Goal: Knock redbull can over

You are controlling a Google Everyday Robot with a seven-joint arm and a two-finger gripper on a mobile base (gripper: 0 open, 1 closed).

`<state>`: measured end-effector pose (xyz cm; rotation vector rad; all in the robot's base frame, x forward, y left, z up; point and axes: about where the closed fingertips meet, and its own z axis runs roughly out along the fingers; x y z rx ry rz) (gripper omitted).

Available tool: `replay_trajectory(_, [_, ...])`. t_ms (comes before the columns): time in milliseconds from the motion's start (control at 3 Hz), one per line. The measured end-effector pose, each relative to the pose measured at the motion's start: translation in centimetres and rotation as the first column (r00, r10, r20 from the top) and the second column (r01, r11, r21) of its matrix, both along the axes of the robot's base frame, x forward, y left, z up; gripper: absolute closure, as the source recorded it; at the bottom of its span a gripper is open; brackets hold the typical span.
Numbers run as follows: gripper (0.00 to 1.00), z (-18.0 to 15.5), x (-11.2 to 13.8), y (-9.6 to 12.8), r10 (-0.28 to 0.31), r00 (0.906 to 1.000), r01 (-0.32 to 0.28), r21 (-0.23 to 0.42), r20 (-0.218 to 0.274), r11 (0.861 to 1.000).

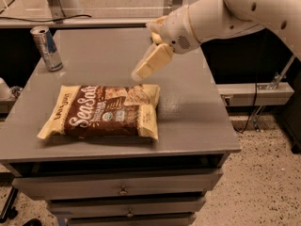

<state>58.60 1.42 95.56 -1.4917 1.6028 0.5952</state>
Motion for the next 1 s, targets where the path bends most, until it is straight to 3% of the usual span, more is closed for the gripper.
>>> replay_trajectory(667, [0.0,-2.0,6.8,7.1,0.028,0.9995,-0.03,0.159,0.014,0.987])
replay_trajectory(1000, [0.0,-3.4,9.2,11.6,0.035,0.9994,-0.035,0.206,0.003,0.978])
